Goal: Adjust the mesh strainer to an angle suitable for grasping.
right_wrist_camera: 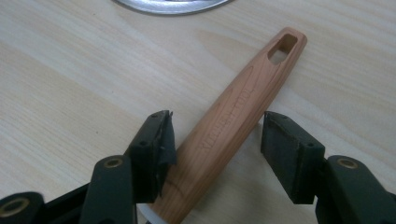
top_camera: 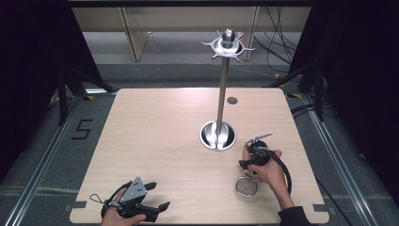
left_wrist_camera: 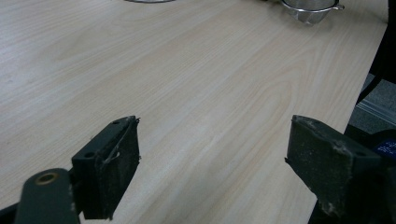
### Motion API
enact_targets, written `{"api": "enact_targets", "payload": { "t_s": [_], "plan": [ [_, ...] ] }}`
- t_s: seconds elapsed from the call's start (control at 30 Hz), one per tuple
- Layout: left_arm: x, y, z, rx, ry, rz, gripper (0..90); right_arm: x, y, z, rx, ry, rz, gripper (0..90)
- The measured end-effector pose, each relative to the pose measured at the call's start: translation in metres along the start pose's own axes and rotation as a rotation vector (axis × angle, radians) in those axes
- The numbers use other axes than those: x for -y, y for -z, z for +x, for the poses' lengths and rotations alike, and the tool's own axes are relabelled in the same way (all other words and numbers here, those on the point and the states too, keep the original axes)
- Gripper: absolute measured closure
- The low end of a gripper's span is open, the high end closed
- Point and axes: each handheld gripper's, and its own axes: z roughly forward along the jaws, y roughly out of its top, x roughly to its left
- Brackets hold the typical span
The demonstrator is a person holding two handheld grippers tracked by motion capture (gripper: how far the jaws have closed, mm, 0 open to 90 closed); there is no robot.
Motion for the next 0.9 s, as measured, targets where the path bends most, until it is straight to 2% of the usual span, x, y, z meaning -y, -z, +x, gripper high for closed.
{"api": "enact_targets", "payload": {
  "t_s": [0.03, 0.07, 0.1, 0.13, 0.17, 0.23, 0.33, 0.37, 0.4, 0.43, 0.47, 0.5, 0.53, 0.57, 0.6, 0.63, 0.67, 0.7, 0.83, 0.87, 0.9],
  "plan": [
    [-0.0006, 0.0017, 0.0007, -0.002, -0.02, 0.013, 16.5, 0.0001, -0.0009, -0.0019, 0.005, -0.006, -0.005, 46.2],
    [-0.0001, 0.002, -0.0002, -0.013, -0.004, 0.014, 16.5, 0.0002, -0.0007, -0.003, -0.009, -0.015, 0.003, 48.5],
    [-0.0003, 0.0022, 0.0002, -0.005, -0.008, 0.01, 16.5, 0.0006, 0.0007, -0.003, -0.014, -0.034, 0.008, 51.3],
    [-0.0006, 0.0024, 0.0017, -0.001, -0.024, 0.015, 16.5, 0.0004, 0.001, -0.004, -0.019, -0.022, 0.028, 54.2],
    [-0.0005, 0.0021, 0.0018, 0.0, -0.02, 0.016, 16.5, 0.0005, 0.0011, -0.0043, -0.02, -0.014, 0.028, 57.5],
    [-0.0007, 0.0018, 0.0034, -0.01, -0.043, 0.024, 16.5, 0.0002, 0.0021, -0.0064, -0.036, 0.018, 0.04, 61.3],
    [-0.0005, 0.0009, 0.0008, 0.001, -0.015, 0.013, 16.5, -0.0003, 0.002, -0.0091, -0.034, 0.075, 0.051, 66.3],
    [0.0004, 0.0003, 0.0, -0.004, 0.004, 0.014, 16.5, -0.0006, 0.0036, -0.0077, -0.026, 0.077, 0.08, 67.6],
    [0.0001, 0.0013, 0.0012, -0.011, -0.012, 0.029, 16.5, -0.0006, 0.0039, -0.0074, -0.033, 0.088, 0.081, 67.9],
    [0.0003, -0.0002, -0.0009, -0.001, 0.015, 0.0, 16.5, -0.0012, 0.0034, -0.0077, -0.035, 0.099, 0.092, 68.0],
    [-0.0001, 0.001, -0.0007, -0.003, 0.007, 0.006, 16.5, -0.0012, 0.0031, -0.0081, -0.024, 0.112, 0.101, 68.0],
    [-0.0006, 0.0011, 0.0004, 0.0, -0.009, 0.001, 16.5, -0.001, 0.0039, -0.0073, -0.04, 0.122, 0.092, 68.0],
    [-0.0006, 0.0013, 0.0007, 0.002, -0.009, 0.004, 16.5, -0.0016, 0.0044, -0.0068, -0.049, 0.126, 0.11, 68.1],
    [-0.0005, 0.0017, 0.0016, 0.0, -0.021, 0.012, 16.5, -0.002, 0.0048, -0.0064, -0.034, 0.128, 0.117, 68.0],
    [-0.0002, 0.0005, 0.0003, 0.0, -0.004, -0.001, 16.5, -0.0027, 0.0049, -0.0058, -0.026, 0.132, 0.125, 67.9],
    [-0.0002, 0.0004, 0.0002, 0.001, -0.005, -0.001, 16.5, -0.0028, 0.0044, -0.0052, -0.019, 0.139, 0.127, 67.9],
    [-0.0004, 0.0009, 0.0012, -0.002, -0.018, 0.009, 16.5, -0.0037, 0.0036, -0.0071, -0.001, 0.172, 0.136, 67.8],
    [-0.0001, 0.0, 0.0002, 0.0, -0.003, 0.0, 16.5, -0.0041, 0.0048, -0.0037, -0.011, 0.147, 0.148, 67.8],
    [0.0001, 0.0014, 0.0012, -0.012, -0.005, 0.023, 16.5, -0.006, 0.0038, -0.0036, -0.019, 0.177, 0.158, 67.7],
    [0.0002, 0.0013, 0.0014, -0.012, -0.005, 0.024, 16.5, -0.0061, 0.0037, -0.0028, -0.006, 0.169, 0.171, 67.6],
    [0.0002, 0.0013, 0.0013, -0.012, -0.005, 0.024, 16.5, -0.0063, 0.0039, -0.0025, -0.007, 0.187, 0.158, 67.6]
  ]
}}
